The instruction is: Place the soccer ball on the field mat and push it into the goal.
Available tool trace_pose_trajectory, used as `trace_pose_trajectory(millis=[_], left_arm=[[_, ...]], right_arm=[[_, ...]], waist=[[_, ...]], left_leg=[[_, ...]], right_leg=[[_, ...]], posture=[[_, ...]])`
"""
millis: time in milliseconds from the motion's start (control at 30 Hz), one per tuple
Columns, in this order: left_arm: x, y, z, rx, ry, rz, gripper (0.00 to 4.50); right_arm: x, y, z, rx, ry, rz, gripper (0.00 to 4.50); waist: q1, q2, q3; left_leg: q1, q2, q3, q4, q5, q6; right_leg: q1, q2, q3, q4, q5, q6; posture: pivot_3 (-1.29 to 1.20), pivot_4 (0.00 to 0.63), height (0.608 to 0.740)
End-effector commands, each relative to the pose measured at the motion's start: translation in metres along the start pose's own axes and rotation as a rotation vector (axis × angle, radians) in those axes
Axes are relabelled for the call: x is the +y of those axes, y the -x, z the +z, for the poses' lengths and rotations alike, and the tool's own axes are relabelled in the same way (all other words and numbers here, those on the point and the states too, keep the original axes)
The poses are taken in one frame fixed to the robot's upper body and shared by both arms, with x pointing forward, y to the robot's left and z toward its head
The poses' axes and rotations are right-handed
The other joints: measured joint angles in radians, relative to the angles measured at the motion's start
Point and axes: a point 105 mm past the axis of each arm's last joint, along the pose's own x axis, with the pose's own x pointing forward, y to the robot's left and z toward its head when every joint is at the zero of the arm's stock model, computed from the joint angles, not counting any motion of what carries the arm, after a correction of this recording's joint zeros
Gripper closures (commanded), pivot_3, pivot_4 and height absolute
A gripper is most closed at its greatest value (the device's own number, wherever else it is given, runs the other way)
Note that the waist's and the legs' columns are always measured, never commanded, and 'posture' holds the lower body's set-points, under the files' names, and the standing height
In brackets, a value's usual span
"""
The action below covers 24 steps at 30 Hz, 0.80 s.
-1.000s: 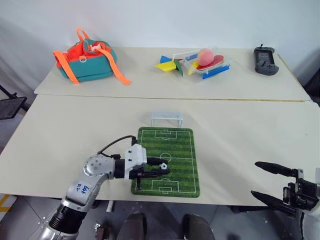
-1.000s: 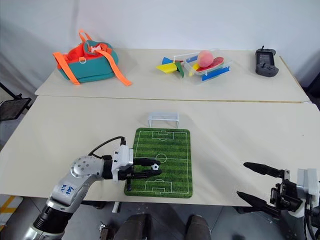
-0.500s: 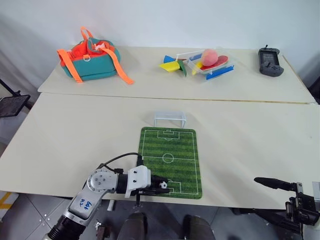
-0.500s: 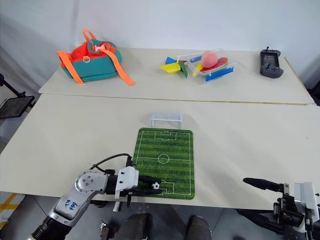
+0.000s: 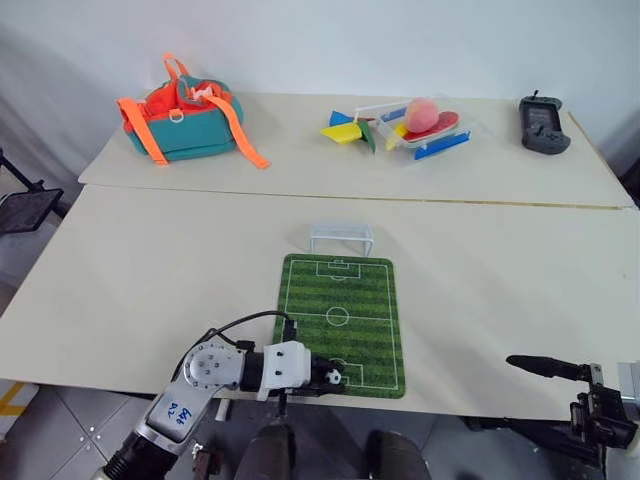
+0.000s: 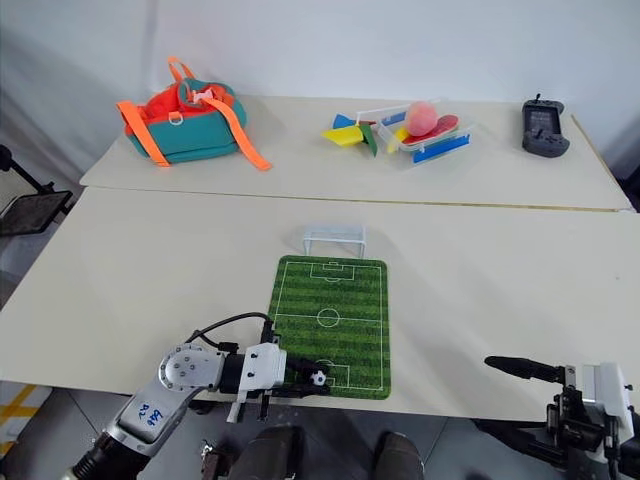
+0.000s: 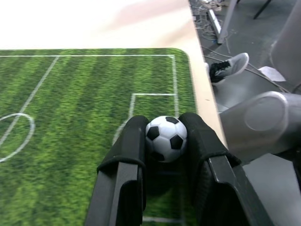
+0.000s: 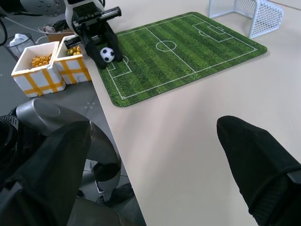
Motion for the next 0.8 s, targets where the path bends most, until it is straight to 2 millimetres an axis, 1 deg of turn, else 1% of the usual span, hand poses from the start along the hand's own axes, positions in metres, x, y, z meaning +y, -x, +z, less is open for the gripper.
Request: trace_pose_trajectory(millis=[33,533,600,667,700,800], left_arm=[[0.000,-0.002,-0.001,0.002,-0.008,0.005,3.65],[-0.001,0.000,0.000,-0.003,0.002,-0.018,3.65],[0.000,0.001,0.000,-0.005,0.007,-0.013,2.89],[0.001,0.001,0.000,-0.006,0.004,-0.013,2.33],[0.001,0.001,0.001,-0.006,0.003,-0.012,1.98],[-0.002,0.002,0.003,-0.017,0.011,-0.042,1.08]], right_arm=[[0.001,0.004,0.002,0.019,0.022,0.014,0.00],[-0.008,0.007,0.000,0.051,0.036,-0.024,0.00],[-0.010,0.006,-0.001,0.052,0.039,-0.027,0.00],[-0.011,0.006,-0.001,0.052,0.040,-0.028,0.00],[-0.012,0.006,-0.001,0.053,0.041,-0.029,0.00],[-0.014,0.005,0.000,0.055,0.044,-0.036,0.00]], waist=[[0.000,0.000,0.000],[0.000,0.000,0.000],[0.000,0.000,0.000],[0.000,0.000,0.000],[0.000,0.000,0.000],[-0.001,0.000,0.000]], left_leg=[[0.000,0.000,0.000,0.000,0.000,0.000],[0.000,0.000,0.000,0.000,0.000,0.000],[0.000,0.000,0.000,0.001,0.000,0.000],[0.000,0.000,0.000,0.001,0.000,0.000],[0.000,0.000,0.000,0.001,0.000,0.000],[0.000,0.000,0.000,0.000,0.000,0.000]], right_leg=[[0.000,0.000,0.000,0.000,0.000,0.000],[0.000,0.000,0.000,0.000,0.000,0.000],[0.000,0.000,0.000,0.000,0.000,0.000],[0.000,0.000,0.000,0.000,0.000,0.000],[0.000,0.000,0.000,0.000,0.000,0.000],[0.000,0.000,0.000,0.000,0.000,0.000]], posture=[[0.00,0.150,0.740],[0.00,0.150,0.740],[0.00,0.150,0.740],[0.00,0.150,0.740],[0.00,0.150,0.740],[0.00,0.150,0.740]])
